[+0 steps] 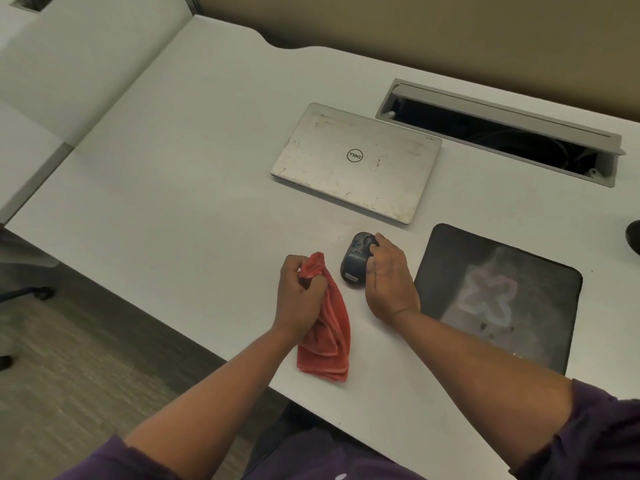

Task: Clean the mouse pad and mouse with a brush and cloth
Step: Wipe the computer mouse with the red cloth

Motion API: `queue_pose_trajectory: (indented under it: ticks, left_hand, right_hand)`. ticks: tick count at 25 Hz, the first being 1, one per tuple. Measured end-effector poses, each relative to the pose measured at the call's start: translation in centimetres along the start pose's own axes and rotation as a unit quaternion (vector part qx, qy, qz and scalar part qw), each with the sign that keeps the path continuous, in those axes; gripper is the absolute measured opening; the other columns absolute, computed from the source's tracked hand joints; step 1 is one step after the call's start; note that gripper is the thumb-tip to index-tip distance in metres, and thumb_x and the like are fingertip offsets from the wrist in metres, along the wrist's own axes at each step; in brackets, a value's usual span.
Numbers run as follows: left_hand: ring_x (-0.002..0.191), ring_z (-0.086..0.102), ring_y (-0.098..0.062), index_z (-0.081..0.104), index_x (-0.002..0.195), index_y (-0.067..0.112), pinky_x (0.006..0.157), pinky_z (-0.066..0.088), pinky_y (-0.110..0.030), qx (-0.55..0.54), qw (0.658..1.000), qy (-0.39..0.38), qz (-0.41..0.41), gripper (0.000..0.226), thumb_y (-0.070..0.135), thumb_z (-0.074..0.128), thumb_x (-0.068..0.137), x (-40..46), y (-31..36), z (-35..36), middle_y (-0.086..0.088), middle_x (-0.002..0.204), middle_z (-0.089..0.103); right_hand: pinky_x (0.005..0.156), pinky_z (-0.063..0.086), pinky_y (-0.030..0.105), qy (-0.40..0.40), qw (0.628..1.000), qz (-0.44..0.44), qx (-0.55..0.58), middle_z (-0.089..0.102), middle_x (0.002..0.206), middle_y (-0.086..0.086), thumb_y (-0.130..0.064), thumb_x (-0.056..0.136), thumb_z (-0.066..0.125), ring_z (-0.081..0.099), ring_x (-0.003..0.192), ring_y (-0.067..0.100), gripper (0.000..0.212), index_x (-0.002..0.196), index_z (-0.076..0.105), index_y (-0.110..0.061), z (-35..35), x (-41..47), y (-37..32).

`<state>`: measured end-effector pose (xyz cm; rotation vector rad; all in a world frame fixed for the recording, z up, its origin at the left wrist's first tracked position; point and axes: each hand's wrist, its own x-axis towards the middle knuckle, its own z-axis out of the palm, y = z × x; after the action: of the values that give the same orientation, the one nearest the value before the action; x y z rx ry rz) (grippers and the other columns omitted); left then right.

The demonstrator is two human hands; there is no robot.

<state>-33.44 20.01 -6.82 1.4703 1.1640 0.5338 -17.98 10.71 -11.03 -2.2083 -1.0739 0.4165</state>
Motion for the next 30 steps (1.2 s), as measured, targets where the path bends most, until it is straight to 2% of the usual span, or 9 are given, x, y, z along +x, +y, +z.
queue_pose_trajectory:
  ticks: [3,7,9,12,15,18,21,25,30]
  left_hand:
    - [0.055,0.052,0.002,0.048,0.089,0.025,0.054,0.047,-0.02,-0.058,0.994,0.072,-0.06,0.013,0.022,0.06,0.085,1.2,1.2,0.3,0.013,0.075,0.056]
    - [0.106,0.061,-0.019,0.047,0.116,0.021,0.09,0.053,-0.033,-0.069,0.974,0.121,-0.178,0.037,0.036,0.069,0.091,2.8,2.3,0.5,-0.007,0.129,0.051]
    - [0.136,0.037,-0.028,0.035,0.143,0.019,0.105,0.03,-0.031,0.138,0.984,0.091,-0.061,0.068,0.044,0.067,0.088,1.8,1.8,0.3,-0.008,0.152,0.029]
    - [0.153,0.005,-0.021,0.031,0.153,0.026,0.114,0.011,-0.039,0.38,0.886,-0.066,0.257,0.077,0.038,0.056,0.082,0.6,0.8,-0.3,0.001,0.165,0.016]
    - [0.152,0.019,-0.023,0.044,0.147,0.026,0.119,0.006,-0.045,0.485,0.773,-0.186,0.363,0.064,0.042,0.053,0.085,1.9,0.9,-0.6,0.006,0.157,0.039]
    - [0.126,0.05,-0.026,0.06,0.124,0.026,0.113,0.016,-0.046,0.543,0.726,-0.169,0.387,0.037,0.041,0.057,0.091,3.4,1.4,-0.2,0.005,0.121,0.063]
    - [0.112,0.053,-0.026,0.059,0.11,0.027,0.105,0.022,-0.046,0.525,0.784,-0.136,0.302,0.019,0.039,0.056,0.095,3.7,1.1,-0.2,0.007,0.108,0.06]
    - [0.123,0.036,-0.03,0.055,0.121,0.025,0.098,0.028,-0.048,0.441,0.873,0.009,0.206,0.037,0.03,0.066,0.087,2.2,0.4,0.6,-0.003,0.133,0.04]
    - [0.105,0.049,-0.026,0.061,0.124,0.019,0.094,0.045,-0.045,0.288,0.907,-0.098,0.291,0.031,0.03,0.066,0.096,0.8,-0.7,2.4,-0.003,0.118,0.051]
  right_hand:
    - [0.115,0.022,0.03,-0.007,1.0,-0.002,-0.004,0.042,0.15,0.016,-0.035,0.101,0.025,0.036,0.137,0.031,0.052,0.132,0.051,-0.003,0.0,0.1,0.0]
    - [0.114,0.026,0.034,-0.024,1.0,0.016,-0.01,0.043,0.149,0.018,-0.027,0.101,0.034,0.038,0.135,0.034,0.042,0.126,0.055,-0.001,0.1,0.5,0.1]
    - [0.113,0.029,0.037,-0.028,0.999,0.015,-0.013,0.043,0.149,0.018,-0.018,0.102,0.042,0.039,0.135,0.036,0.032,0.125,0.055,0.0,0.1,0.6,0.2]
    - [0.114,0.029,0.039,-0.029,0.999,0.012,-0.014,0.042,0.15,0.018,-0.026,0.102,0.036,0.038,0.135,0.035,0.04,0.127,0.054,0.0,-0.2,0.5,0.0]
    - [0.114,0.03,0.039,-0.025,1.0,0.008,-0.013,0.043,0.149,0.018,-0.039,0.097,0.023,0.039,0.135,0.035,0.059,0.127,0.055,0.0,-0.4,0.4,-0.5]
    - [0.113,0.031,0.039,-0.032,0.999,0.017,-0.017,0.043,0.149,0.018,-0.03,0.101,0.034,0.039,0.135,0.035,0.045,0.127,0.056,0.0,-0.3,0.6,-0.3]
    - [0.116,0.027,0.034,-0.03,0.999,0.024,-0.006,0.038,0.153,0.013,-0.023,0.103,0.038,0.034,0.14,0.031,0.039,0.135,0.05,-0.004,-0.1,0.6,0.1]
    - [0.114,0.032,0.044,-0.01,1.0,0.002,0.004,0.042,0.15,0.02,-0.033,0.098,0.026,0.037,0.137,0.036,0.053,0.13,0.053,0.0,0.0,0.1,0.0]
    - [0.114,0.028,0.039,-0.017,1.0,0.008,0.004,0.041,0.15,0.021,-0.037,0.093,0.026,0.036,0.138,0.038,0.06,0.13,0.053,0.002,-0.2,0.2,-0.3]
